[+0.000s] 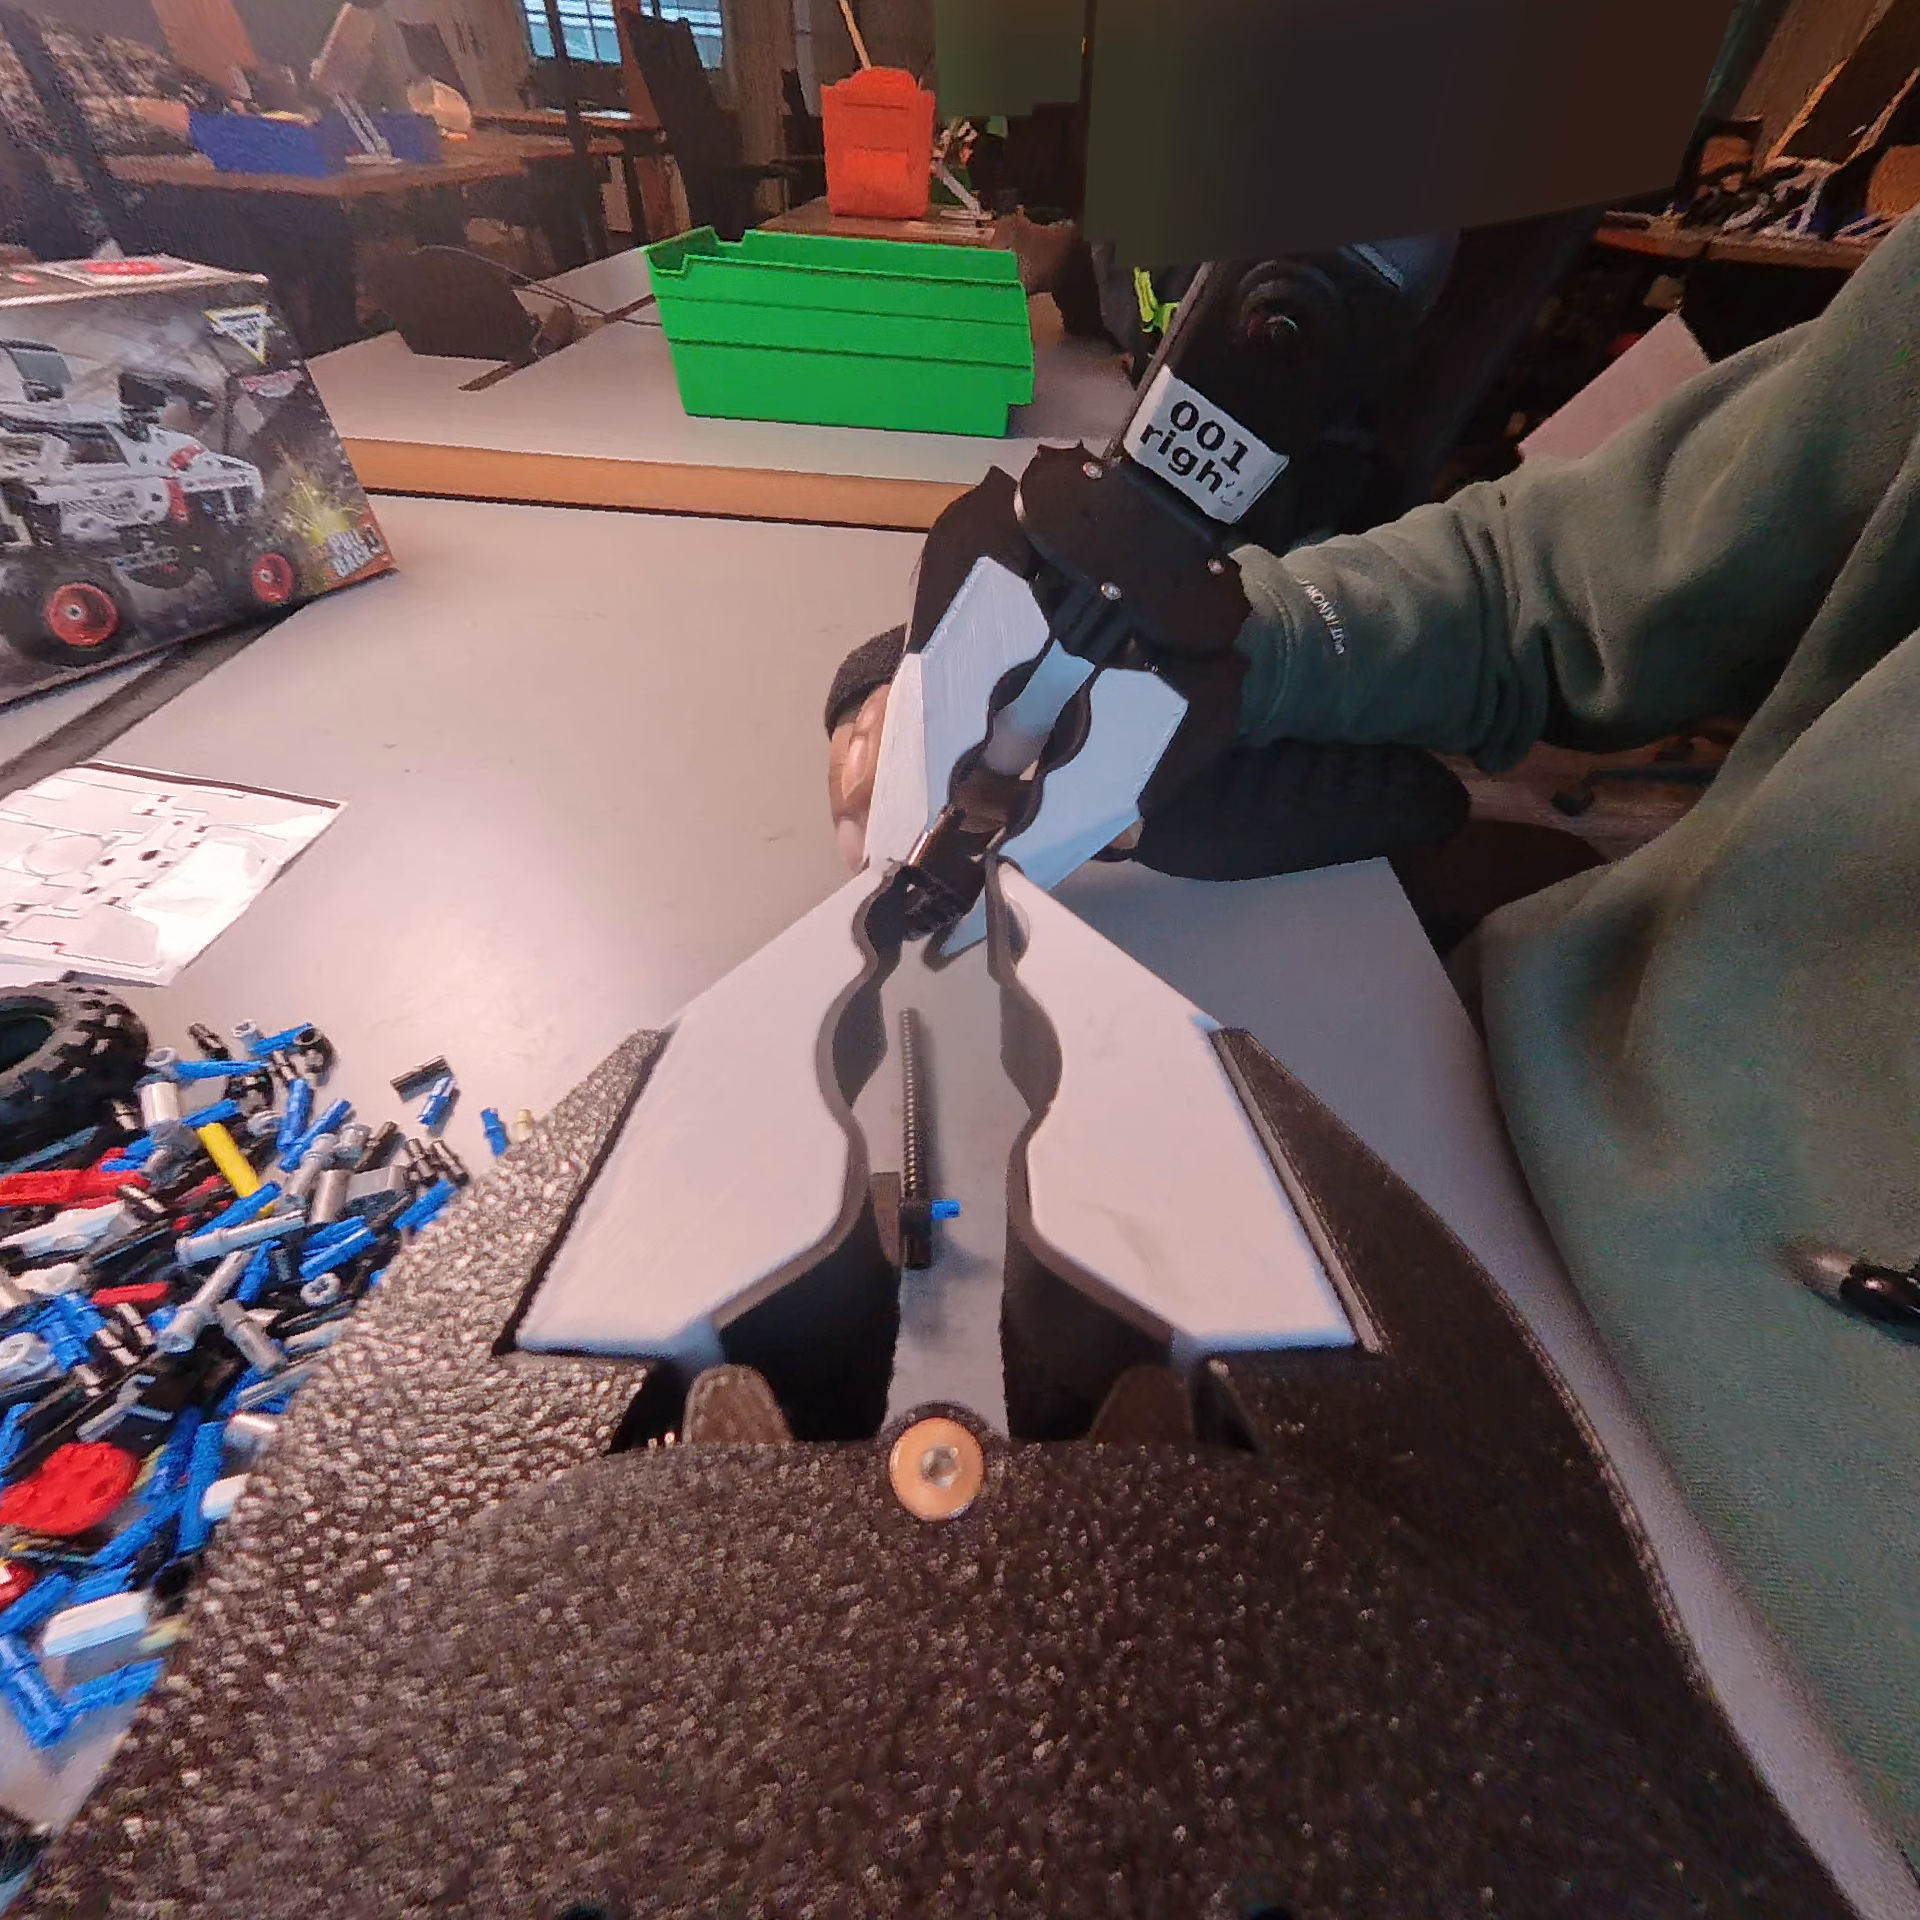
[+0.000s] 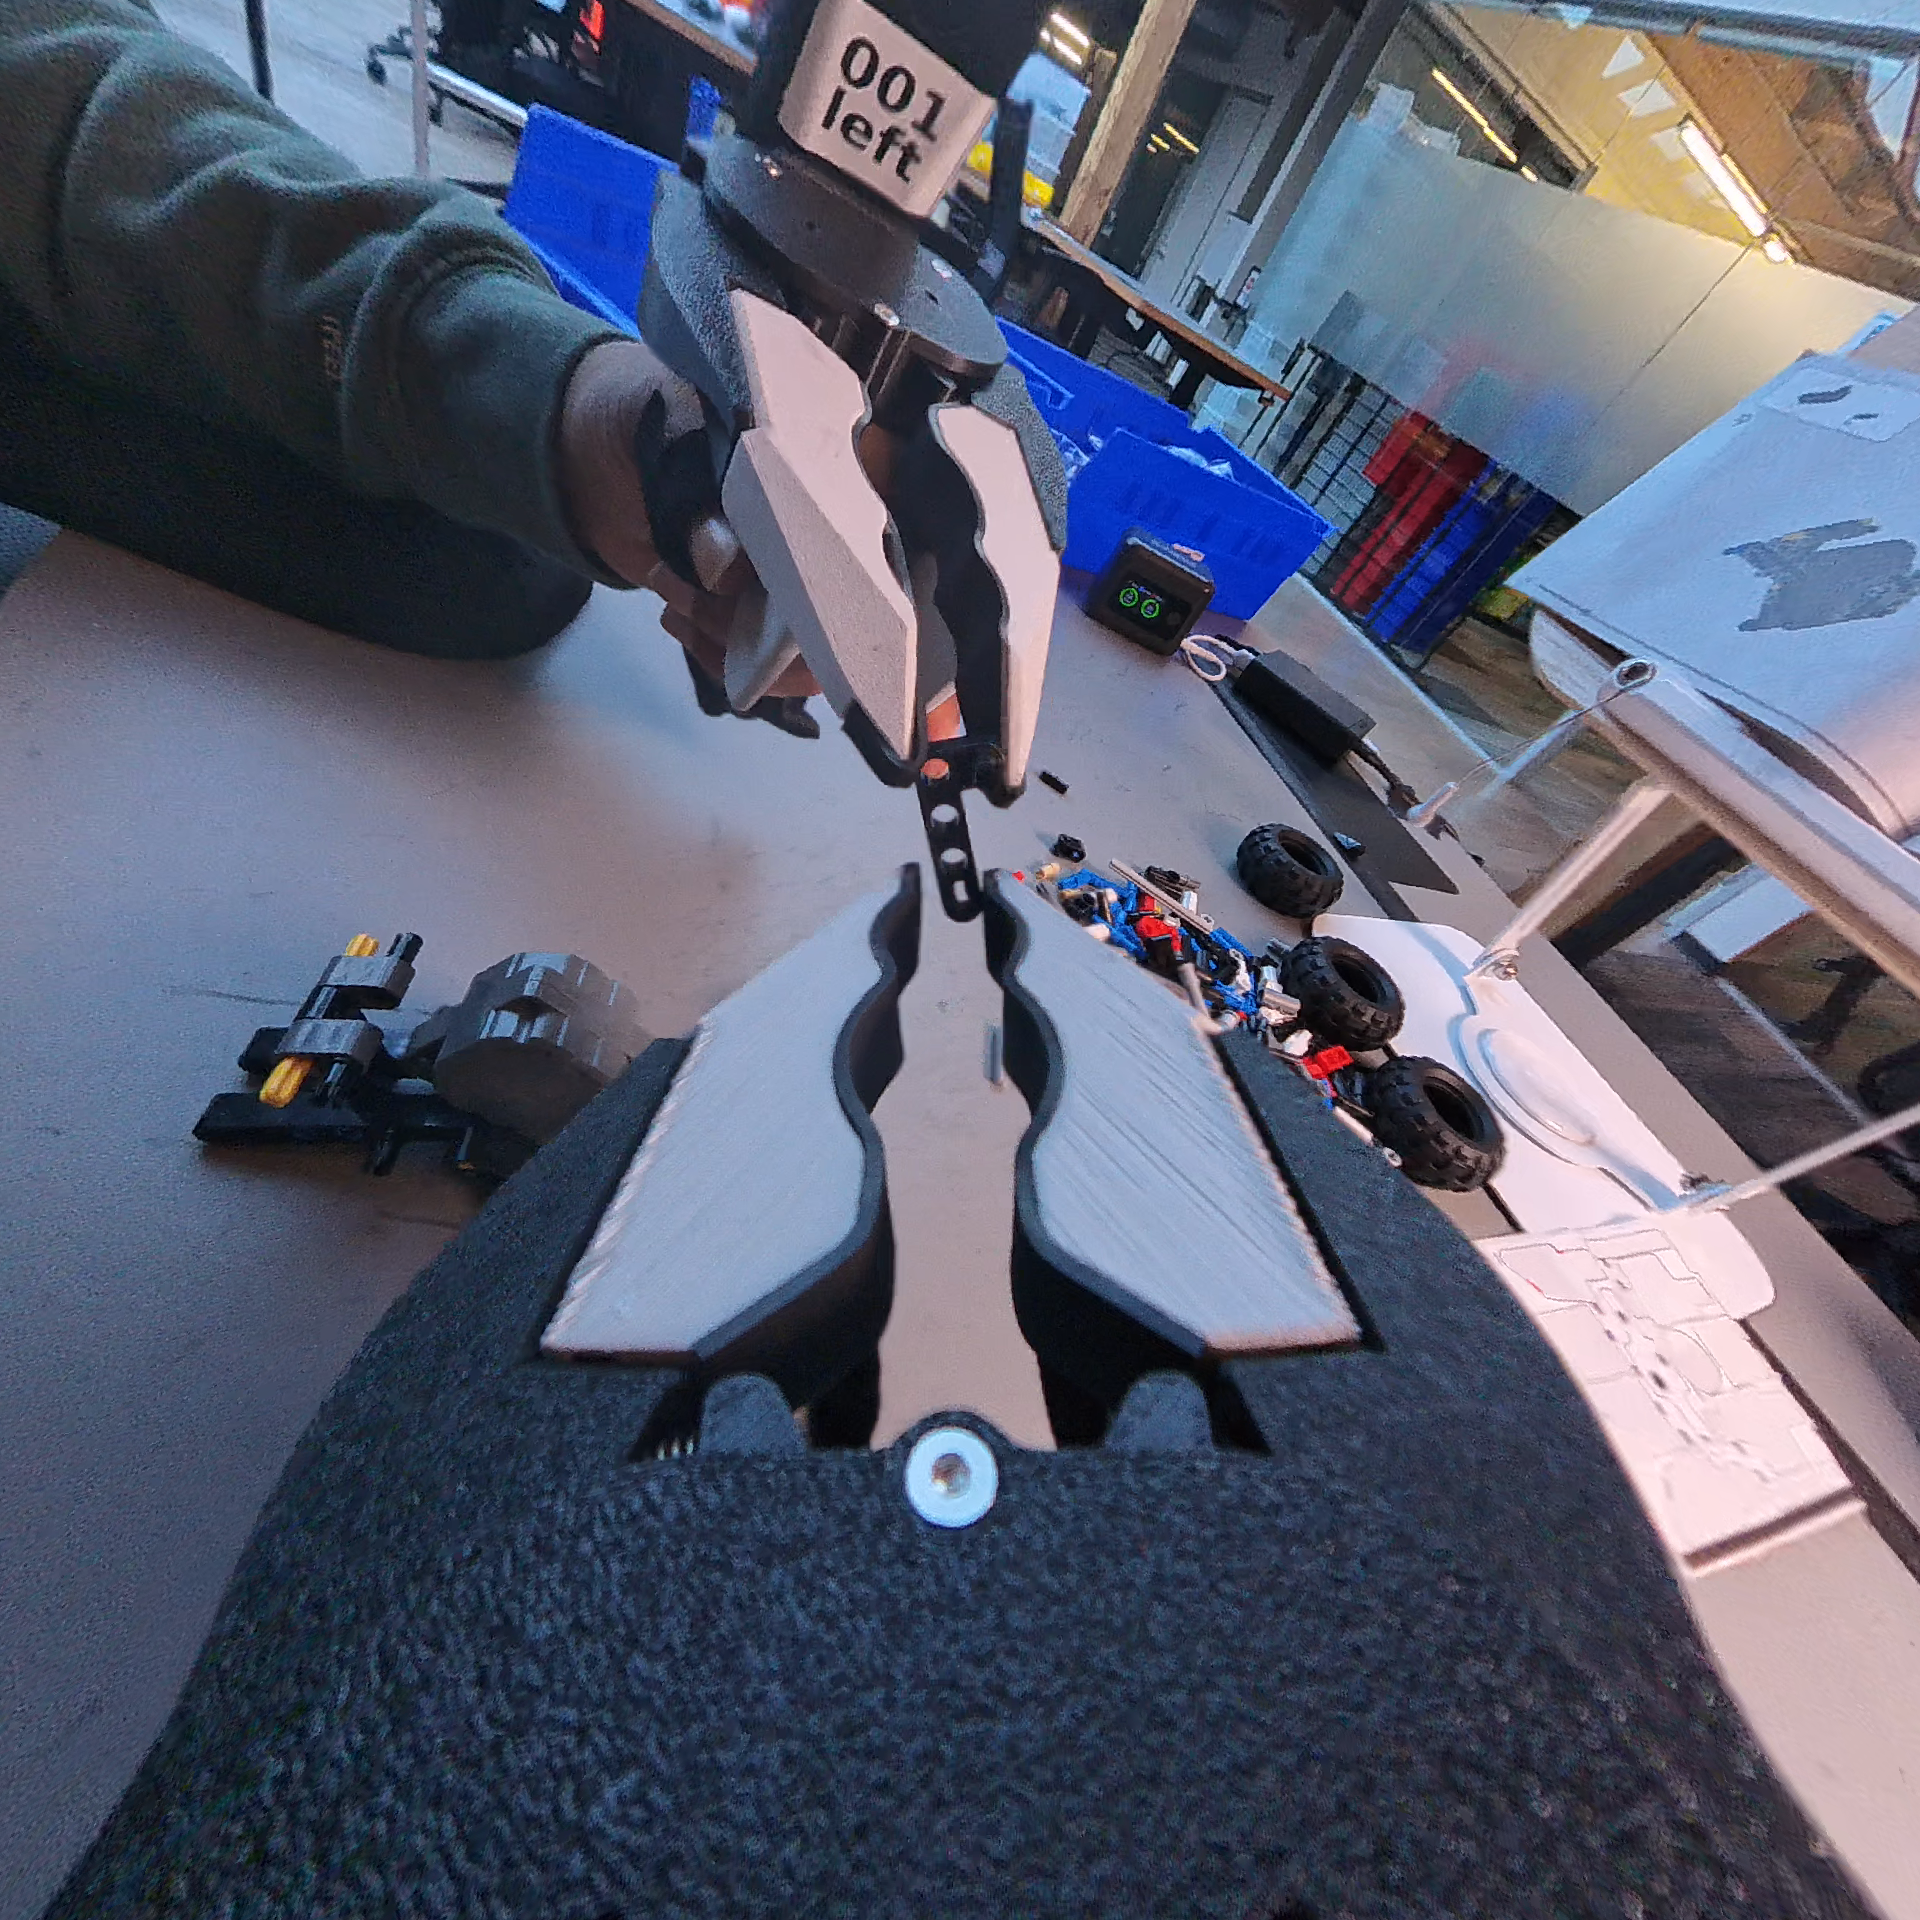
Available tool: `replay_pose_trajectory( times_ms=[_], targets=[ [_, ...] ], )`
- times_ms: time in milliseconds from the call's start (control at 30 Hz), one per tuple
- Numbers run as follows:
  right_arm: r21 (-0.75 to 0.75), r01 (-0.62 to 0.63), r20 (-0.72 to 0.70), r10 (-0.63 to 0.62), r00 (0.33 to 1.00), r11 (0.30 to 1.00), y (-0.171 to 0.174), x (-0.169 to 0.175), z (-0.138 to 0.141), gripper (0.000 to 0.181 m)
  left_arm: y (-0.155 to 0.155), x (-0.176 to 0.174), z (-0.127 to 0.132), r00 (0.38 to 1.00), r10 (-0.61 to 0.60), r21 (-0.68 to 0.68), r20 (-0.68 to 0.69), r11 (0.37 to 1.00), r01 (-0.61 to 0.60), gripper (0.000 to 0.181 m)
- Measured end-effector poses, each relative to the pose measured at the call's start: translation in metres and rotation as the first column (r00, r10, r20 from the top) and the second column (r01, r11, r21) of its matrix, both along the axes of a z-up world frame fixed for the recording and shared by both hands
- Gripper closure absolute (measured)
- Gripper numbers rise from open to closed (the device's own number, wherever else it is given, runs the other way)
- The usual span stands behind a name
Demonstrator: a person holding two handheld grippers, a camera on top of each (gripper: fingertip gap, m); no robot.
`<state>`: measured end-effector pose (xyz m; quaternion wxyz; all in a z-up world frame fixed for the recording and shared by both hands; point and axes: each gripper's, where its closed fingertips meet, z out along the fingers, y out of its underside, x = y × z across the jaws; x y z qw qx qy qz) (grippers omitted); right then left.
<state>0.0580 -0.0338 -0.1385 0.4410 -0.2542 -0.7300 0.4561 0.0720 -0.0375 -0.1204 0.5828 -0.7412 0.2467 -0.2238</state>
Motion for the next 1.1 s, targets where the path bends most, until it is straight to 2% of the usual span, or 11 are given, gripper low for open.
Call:
replay_pose_trajectory(
  times_ms=[67, 133, 367, 600, 667, 767, 867, 933, 1033, 1100],
  targets=[
    [-0.126, -0.046, 0.039, 0.051, 0.998, 0.991, 0.0, 0.005, 0.009, 0.157, 0.002, -0.007, 0.0, 0.997, 0.049, 0.029, -0.059, 0.998, -0.047, 0.167],
    [-0.199, -0.06, 0.042, 0.07, 0.997, 0.978, 0.003, 0.008, 0.016, 0.161, 0.0, -0.007, -0.002, 0.993, 0.05, 0.034, -0.109, 0.998, -0.047, 0.168],
    [-0.164, -0.084, 0.034, 0.091, 0.995, 0.983, -0.004, 0.009, 0.013, 0.177, 0.0, -0.001, -0.013, 0.965, 0.064, 0.044, -0.255, 0.998, -0.055, 0.168],
    [-0.148, -0.108, 0.048, 0.116, 0.992, 0.983, -0.009, 0.011, 0.011, 0.177, -0.003, 0.003, -0.013, 0.941, 0.07, 0.078, -0.33, 0.996, -0.046, 0.168],
    [-0.172, -0.149, 0.04, 0.158, 0.987, 0.974, -0.013, 0.015, 0.015, 0.177, -0.008, 0.008, -0.008, 0.953, 0.038, 0.094, -0.302, 0.996, -0.01, 0.168],
    [-0.176, -0.207, 0.007, 0.211, 0.977, 0.962, -0.019, 0.022, 0.023, 0.178, -0.019, 0.014, 0.002, 0.991, -0.069, 0.029, -0.114, 0.997, 0.073, 0.167],
    [-0.266, -0.287, -0.011, 0.295, 0.956, 0.92, -0.027, 0.034, 0.036, 0.178, -0.028, 0.018, 0.01, 0.988, -0.149, -0.001, 0.049, 0.989, 0.15, 0.149],
    [-0.324, -0.315, -0.002, 0.333, 0.943, 0.892, -0.032, 0.038, 0.04, 0.178, -0.029, 0.023, 0.01, 0.989, -0.149, 0.031, -0.004, 0.988, 0.149, 0.149],
    [-0.394, -0.334, 0.023, 0.372, 0.928, 0.857, -0.035, 0.039, 0.04, 0.178, -0.029, 0.033, 0.005, 0.979, -0.14, 0.063, -0.151, 0.987, 0.151, 0.168],
    [-0.431, -0.335, 0.053, 0.394, 0.918, 0.838, -0.035, 0.039, 0.037, 0.178, -0.031, 0.036, 0.001, 0.966, -0.134, 0.063, -0.221, 0.986, 0.152, 0.174]
  ],
)
